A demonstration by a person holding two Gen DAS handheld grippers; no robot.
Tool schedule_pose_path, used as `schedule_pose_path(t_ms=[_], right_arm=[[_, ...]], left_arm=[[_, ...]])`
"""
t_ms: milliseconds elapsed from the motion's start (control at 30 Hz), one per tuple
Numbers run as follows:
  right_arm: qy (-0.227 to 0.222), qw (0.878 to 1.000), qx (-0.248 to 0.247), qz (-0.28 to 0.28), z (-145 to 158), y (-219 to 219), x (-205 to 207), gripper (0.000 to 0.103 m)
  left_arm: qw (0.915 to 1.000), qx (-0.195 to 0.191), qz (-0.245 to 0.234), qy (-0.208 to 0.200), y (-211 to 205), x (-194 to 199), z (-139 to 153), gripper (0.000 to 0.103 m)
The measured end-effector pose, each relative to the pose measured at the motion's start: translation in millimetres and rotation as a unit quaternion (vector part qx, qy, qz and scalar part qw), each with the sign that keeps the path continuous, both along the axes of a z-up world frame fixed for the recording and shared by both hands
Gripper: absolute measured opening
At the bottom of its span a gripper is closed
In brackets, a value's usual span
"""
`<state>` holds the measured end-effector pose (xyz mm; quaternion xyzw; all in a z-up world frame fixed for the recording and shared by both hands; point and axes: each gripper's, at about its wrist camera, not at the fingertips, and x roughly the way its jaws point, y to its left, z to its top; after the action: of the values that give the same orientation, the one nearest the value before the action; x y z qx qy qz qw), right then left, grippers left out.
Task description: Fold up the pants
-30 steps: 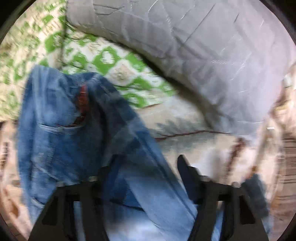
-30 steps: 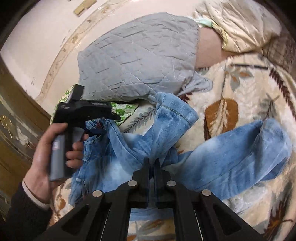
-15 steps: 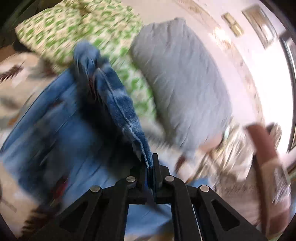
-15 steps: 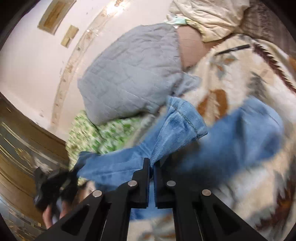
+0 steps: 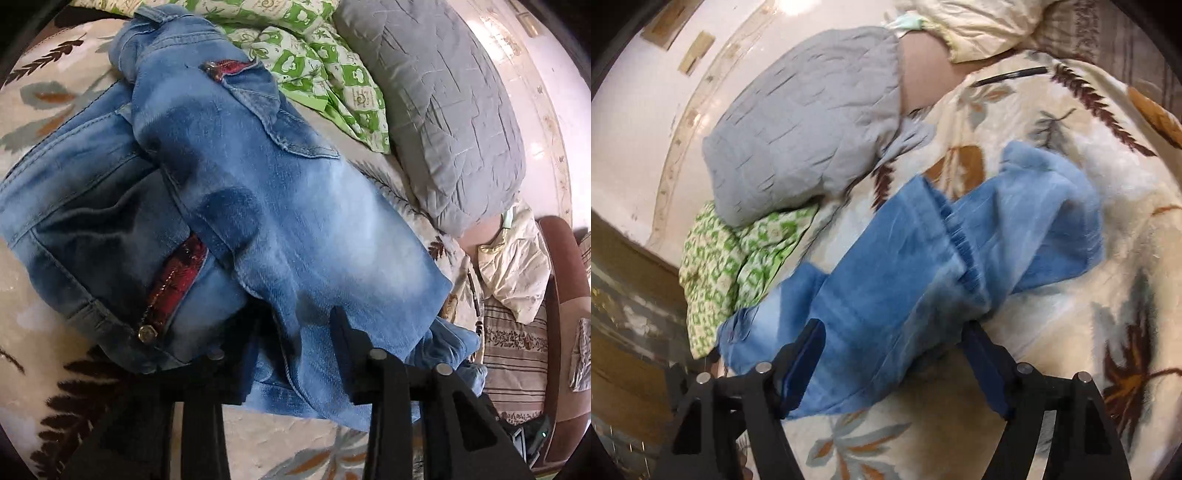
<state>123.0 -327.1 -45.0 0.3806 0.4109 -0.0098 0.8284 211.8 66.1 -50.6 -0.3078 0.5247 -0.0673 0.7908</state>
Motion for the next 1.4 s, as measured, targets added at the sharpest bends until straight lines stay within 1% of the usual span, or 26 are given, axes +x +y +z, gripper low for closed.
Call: schedule_pose_path(t_ms=[100,133,167,200,233,267,333,400,467,533,567,600,667,767,833,867,900,933,1000,1067,1167,1200,1267,1333,1367,1400], right_arm=[[0.021,1.000,0.012,-0.006,-12.7,-6.0,7.1,0.075],[0.024,1.000,0.014,-0.007,-14.7,-7.6,8.5,0.058],[0.035,0.999,0.004,-0.004,-13.9,-8.2,10.7,0.025],[0.043,0.999,-0.007,0.000,-10.4,-7.5,11.4,0.013],[0.040,0.999,-0.013,0.002,-5.7,-6.6,9.8,0.009],[0.036,0.999,-0.025,0.008,2.5,-3.6,9.6,0.009],[0.010,0.999,-0.048,0.016,25.2,-4.0,10.4,0.008],[-0.010,0.998,-0.061,0.025,46.4,-11.2,27.6,0.008],[-0.046,0.997,-0.052,0.032,67.3,-26.8,49.2,0.008],[-0.089,0.993,-0.066,0.035,93.3,-36.6,52.9,0.008],[-0.100,0.991,-0.088,0.030,103.8,-38.8,47.9,0.008],[-0.103,0.989,-0.104,0.022,109.2,-40.9,41.9,0.008],[-0.081,0.992,-0.097,-0.002,98.7,-53.7,28.9,0.008],[0.015,0.997,-0.069,-0.041,46.5,-74.5,13.5,0.008],[0.079,0.995,-0.028,-0.053,9.9,-85.0,5.3,0.008],[0.095,0.994,-0.008,-0.057,-2.5,-88.8,2.3,0.008],[0.098,0.994,-0.001,-0.058,-4.9,-90.7,1.3,0.008],[0.094,0.994,-0.004,-0.058,-1.9,-89.5,-0.8,0.008],[0.081,0.994,-0.032,-0.059,9.6,-83.9,-5.1,0.008],[0.075,0.995,-0.035,-0.063,10.8,-79.9,-12.8,0.008],[0.095,0.992,-0.072,-0.052,4.0,-68.2,-11.9,0.008],[0.108,0.990,-0.077,-0.047,-3.3,-66.7,-8.3,0.008],[0.117,0.989,-0.078,-0.046,-10.7,-66.5,-6.0,0.008],[0.093,0.991,-0.082,-0.047,-2.8,-64.9,-9.1,0.009],[0.075,0.991,-0.102,-0.043,8.6,-61.6,-11.9,0.013],[0.065,0.989,-0.122,-0.044,16.8,-59.5,-15.4,0.019]], left_arm=[[1.0000,-0.001,0.002,0.005,-4.4,1.6,-4.0,0.038],[1.0000,0.001,0.002,0.004,-2.9,-1.6,-3.1,0.038],[1.0000,0.004,0.004,0.001,-1.7,-1.4,-2.7,0.037],[1.0000,0.006,0.007,-0.001,0.1,-1.5,-2.0,0.036],[0.9999,0.009,0.009,-0.002,2.5,-3.9,-0.2,0.028],[0.9998,0.017,0.012,-0.001,3.3,-4.2,2.4,0.003],[0.9998,0.011,0.008,-0.018,2.0,-3.9,12.8,0.003],[0.9993,0.000,0.008,-0.036,-0.8,-1.2,26.4,0.003],[0.9983,-0.027,-0.001,-0.051,-5.8,3.0,41.6,0.002],[0.9953,-0.047,-0.009,-0.084,-11.3,2.2,60.3,0.002],[0.9928,-0.042,-0.017,-0.111,-16.7,-0.6,70.9,0.003],[0.9911,-0.024,-0.029,-0.127,-24.5,-2.9,76.4,0.003],[0.9908,-0.006,-0.050,-0.125,-38.6,-4.6,69.4,0.003],[0.9938,0.016,-0.079,-0.076,-61.3,-5.1,32.5,0.003],[0.9933,0.044,-0.093,-0.054,-71.1,-11.7,12.0,0.003],[0.9924,0.059,-0.097,-0.046,-74.3,-15.6,4.6,0.003],[0.9925,0.062,-0.098,-0.040,-74.7,-17.4,1.2,0.003],[0.9934,0.054,-0.094,-0.036,-72.2,-18.7,-1.2,0.003],[0.9943,0.038,-0.092,-0.039,-67.1,-19.5,1.1,0.003],[0.9933,0.046,-0.094,-0.050,-66.6,-23.3,4.9,0.003],[0.9883,0.085,-0.106,-0.069,-75.3,-28.9,2.5,0.003],[0.9883,0.086,-0.106,-0.067,-76.6,-27.7,-0.4,0.003],[0.9902,0.072,-0.107,-0.055,-74.2,-24.3,-3.2,0.004],[0.9905,0.065,-0.108,-0.055,-68.4,-24.5,1.8,0.011],[0.9904,0.064,-0.110,-0.053,-65.3,-28.0,4.5,0.022],[0.9901,0.055,-0.117,-0.054,-61.3,-31.9,11.0,0.039]])
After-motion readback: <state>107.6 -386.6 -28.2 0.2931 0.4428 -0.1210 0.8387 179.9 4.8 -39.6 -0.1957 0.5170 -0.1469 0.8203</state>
